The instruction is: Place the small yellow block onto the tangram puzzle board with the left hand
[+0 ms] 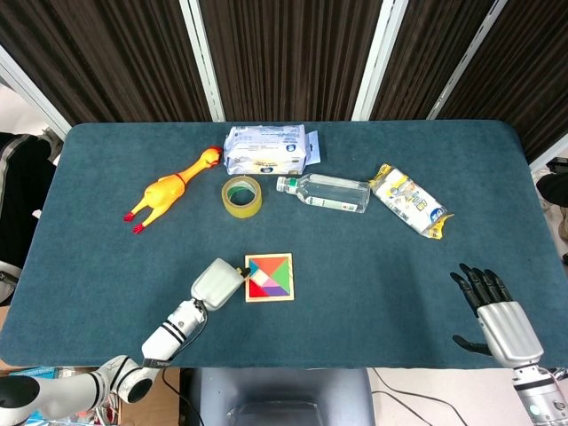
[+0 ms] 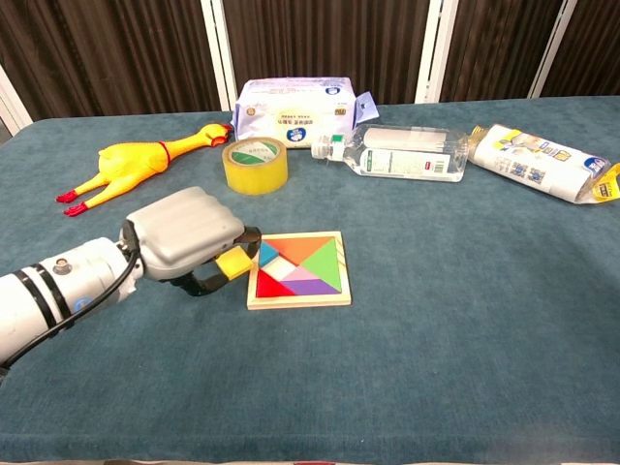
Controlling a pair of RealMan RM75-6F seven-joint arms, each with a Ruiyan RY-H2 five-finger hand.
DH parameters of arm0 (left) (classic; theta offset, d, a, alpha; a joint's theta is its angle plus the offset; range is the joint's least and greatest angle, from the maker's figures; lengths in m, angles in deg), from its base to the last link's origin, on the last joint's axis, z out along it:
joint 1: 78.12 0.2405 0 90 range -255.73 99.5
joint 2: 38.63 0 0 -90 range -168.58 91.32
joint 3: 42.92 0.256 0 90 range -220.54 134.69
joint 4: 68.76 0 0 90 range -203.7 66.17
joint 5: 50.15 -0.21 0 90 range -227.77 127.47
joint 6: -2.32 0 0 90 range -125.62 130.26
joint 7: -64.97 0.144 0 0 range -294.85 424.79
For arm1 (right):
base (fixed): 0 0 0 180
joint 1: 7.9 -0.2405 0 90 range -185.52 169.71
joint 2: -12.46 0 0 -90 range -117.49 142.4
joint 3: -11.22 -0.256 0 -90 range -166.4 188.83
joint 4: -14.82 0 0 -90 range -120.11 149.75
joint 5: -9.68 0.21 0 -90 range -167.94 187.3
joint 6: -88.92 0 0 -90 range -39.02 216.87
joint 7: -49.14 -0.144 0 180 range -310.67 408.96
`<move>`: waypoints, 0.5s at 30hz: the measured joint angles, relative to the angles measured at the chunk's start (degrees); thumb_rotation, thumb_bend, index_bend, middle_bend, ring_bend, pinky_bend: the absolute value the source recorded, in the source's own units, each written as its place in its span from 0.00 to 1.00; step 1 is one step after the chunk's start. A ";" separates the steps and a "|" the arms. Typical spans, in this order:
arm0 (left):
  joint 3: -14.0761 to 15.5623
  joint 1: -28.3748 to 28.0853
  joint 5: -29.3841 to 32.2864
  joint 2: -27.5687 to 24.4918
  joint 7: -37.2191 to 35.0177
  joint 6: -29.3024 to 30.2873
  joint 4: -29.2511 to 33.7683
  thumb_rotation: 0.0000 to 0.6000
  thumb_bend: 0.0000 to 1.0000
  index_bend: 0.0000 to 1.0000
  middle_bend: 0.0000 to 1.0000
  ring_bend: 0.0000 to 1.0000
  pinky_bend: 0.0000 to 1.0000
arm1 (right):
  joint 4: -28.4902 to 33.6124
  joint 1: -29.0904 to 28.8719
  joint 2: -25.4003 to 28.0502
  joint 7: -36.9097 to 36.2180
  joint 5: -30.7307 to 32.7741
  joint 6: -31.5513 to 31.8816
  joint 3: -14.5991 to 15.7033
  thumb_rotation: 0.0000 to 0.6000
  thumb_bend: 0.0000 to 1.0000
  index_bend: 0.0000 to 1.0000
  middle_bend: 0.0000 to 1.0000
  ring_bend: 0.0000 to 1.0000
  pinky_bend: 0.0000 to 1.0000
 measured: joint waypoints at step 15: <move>-3.20 -2.40 9.44 1.01 5.51 -3.09 3.66 1.00 0.38 0.71 1.00 1.00 1.00 | 0.06 0.00 0.38 -1.05 0.07 0.16 -0.17 1.00 0.18 0.00 0.00 0.00 0.00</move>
